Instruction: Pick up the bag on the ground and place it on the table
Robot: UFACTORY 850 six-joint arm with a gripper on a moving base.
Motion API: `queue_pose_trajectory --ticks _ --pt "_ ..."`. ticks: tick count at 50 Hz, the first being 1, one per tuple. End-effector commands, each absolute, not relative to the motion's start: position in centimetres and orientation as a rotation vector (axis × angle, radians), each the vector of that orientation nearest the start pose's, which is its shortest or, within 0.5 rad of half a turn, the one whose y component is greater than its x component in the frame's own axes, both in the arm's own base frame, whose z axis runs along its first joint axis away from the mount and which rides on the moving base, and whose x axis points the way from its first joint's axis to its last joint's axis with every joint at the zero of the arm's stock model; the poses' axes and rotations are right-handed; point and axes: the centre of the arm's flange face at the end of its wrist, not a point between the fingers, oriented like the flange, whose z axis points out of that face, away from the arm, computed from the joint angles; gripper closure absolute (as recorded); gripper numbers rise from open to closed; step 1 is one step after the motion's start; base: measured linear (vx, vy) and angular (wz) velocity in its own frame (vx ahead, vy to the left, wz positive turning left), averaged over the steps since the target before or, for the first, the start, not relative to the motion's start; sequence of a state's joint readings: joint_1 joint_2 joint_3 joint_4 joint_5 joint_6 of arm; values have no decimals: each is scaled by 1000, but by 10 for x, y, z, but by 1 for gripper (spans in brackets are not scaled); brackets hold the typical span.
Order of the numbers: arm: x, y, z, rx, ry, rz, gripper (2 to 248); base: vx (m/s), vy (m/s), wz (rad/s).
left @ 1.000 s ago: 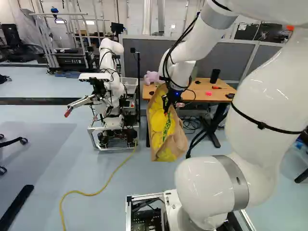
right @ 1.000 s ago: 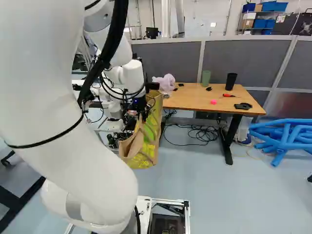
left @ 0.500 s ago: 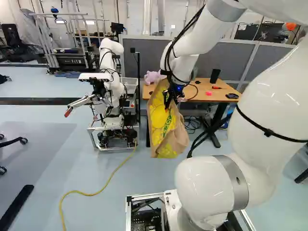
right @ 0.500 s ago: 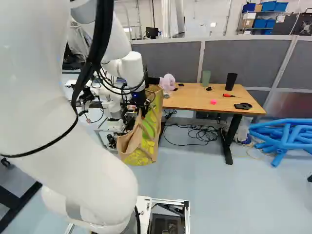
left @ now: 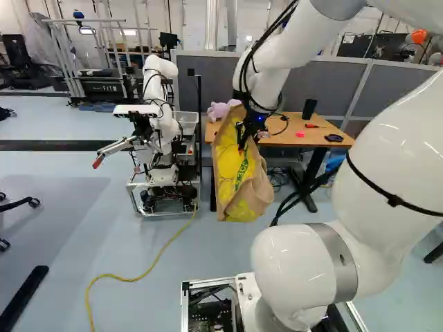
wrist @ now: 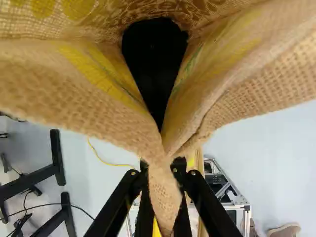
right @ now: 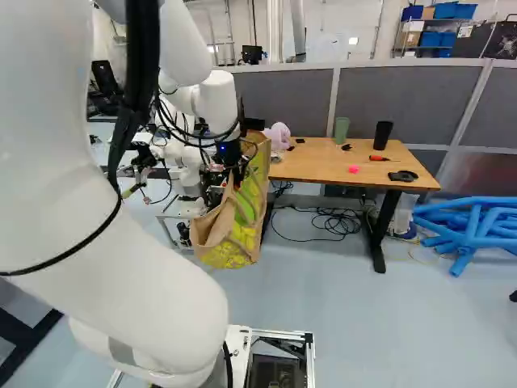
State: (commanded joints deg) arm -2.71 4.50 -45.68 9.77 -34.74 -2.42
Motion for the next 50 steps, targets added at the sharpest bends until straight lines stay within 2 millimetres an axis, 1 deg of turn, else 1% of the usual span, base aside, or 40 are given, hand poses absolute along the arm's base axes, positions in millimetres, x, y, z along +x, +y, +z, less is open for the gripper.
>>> queue_pose_trajectory --ticks 50 --pt "412 -17 575 -2986 198 -444 217 0 0 0"
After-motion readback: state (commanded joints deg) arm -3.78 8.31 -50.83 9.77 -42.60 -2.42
